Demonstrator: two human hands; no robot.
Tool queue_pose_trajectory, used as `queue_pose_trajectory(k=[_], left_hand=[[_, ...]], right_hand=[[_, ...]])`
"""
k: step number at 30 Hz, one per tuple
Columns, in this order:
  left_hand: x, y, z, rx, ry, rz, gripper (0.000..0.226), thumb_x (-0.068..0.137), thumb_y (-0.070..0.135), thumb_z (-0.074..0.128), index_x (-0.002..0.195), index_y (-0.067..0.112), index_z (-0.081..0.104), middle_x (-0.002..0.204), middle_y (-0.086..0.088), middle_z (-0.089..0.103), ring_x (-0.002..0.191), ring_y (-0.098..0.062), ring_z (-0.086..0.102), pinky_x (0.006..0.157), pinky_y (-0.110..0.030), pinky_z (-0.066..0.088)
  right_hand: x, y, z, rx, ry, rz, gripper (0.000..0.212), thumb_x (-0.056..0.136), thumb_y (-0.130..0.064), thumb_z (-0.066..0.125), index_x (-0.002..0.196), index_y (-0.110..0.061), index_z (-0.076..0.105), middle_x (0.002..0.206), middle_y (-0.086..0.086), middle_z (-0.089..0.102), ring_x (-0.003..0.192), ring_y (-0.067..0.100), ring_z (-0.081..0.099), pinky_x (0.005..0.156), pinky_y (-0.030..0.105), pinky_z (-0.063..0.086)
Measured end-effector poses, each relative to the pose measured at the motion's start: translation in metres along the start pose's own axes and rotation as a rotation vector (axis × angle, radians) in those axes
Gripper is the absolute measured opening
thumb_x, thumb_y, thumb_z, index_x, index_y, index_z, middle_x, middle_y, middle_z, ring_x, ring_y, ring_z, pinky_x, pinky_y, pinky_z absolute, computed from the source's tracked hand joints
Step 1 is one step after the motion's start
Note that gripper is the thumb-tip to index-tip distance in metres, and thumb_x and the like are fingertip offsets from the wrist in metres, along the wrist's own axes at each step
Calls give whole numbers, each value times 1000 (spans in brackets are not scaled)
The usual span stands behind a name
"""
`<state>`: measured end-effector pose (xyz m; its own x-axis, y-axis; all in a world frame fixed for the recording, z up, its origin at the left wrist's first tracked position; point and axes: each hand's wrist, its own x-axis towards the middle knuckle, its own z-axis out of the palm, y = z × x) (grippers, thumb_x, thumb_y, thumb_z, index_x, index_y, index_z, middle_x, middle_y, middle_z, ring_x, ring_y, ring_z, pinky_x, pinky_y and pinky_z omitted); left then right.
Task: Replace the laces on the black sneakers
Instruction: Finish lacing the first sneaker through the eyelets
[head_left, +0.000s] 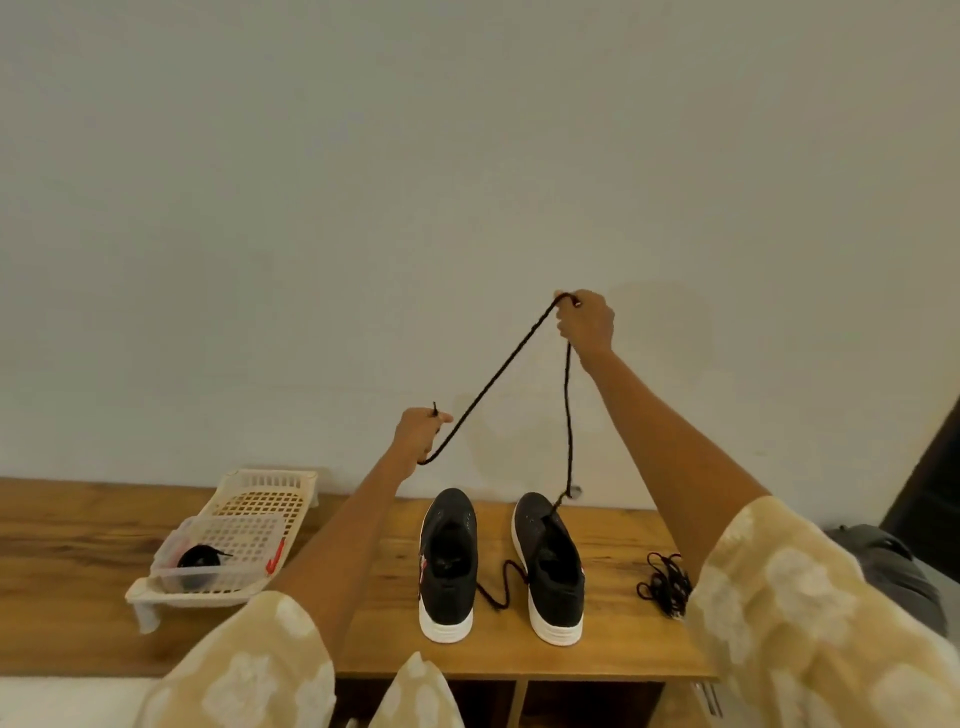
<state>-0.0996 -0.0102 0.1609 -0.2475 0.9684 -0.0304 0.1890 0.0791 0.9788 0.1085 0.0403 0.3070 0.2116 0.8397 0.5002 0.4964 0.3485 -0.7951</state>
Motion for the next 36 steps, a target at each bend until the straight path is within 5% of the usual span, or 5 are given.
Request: queue_pose_trajectory(k=[9, 14, 20, 27, 36], left_hand=[[-17, -24, 35, 269, -193, 59, 25, 98, 17, 47, 107, 5, 67, 69, 0, 52, 49, -11, 40, 41, -15, 33], [-18, -41, 46, 194, -278, 29, 24, 96, 13, 51, 104, -1, 68, 83, -8, 65, 63, -9, 58, 68, -24, 54], [-22, -68, 58, 78, -328, -51, 21, 95, 18, 54, 106, 5, 67, 103, -10, 72, 78, -4, 64, 80, -19, 51], [-17, -102, 76, -24, -231, -56, 18, 90, 24, 63, 101, 10, 70, 83, 5, 66, 80, -4, 61, 58, -9, 47], [8, -136, 82, 13, -198, -14, 32, 88, 30, 65, 116, 14, 65, 107, 0, 66, 96, -7, 58, 79, -16, 44]], right_hand=[[-43, 40, 16, -296, -183, 176, 58, 102, -46, 23, 95, -3, 63, 90, 14, 63, 81, 29, 58, 66, 31, 38], [-80, 107, 33, -580, -346, 103, 26, 100, -12, 35, 112, 1, 54, 108, 20, 61, 94, 35, 60, 71, 34, 43], [-128, 158, 52, -989, -891, 59, 35, 91, -10, 47, 125, -6, 54, 125, 16, 52, 112, 32, 51, 89, 38, 48], [-179, 152, 73, 144, -855, 306, 32, 93, 0, 46, 116, -21, 53, 104, -4, 60, 91, 4, 60, 76, 13, 52], [-186, 200, 99, 202, -479, 596, 26, 101, -26, 39, 106, -14, 62, 76, 16, 56, 67, 13, 51, 59, 20, 42]])
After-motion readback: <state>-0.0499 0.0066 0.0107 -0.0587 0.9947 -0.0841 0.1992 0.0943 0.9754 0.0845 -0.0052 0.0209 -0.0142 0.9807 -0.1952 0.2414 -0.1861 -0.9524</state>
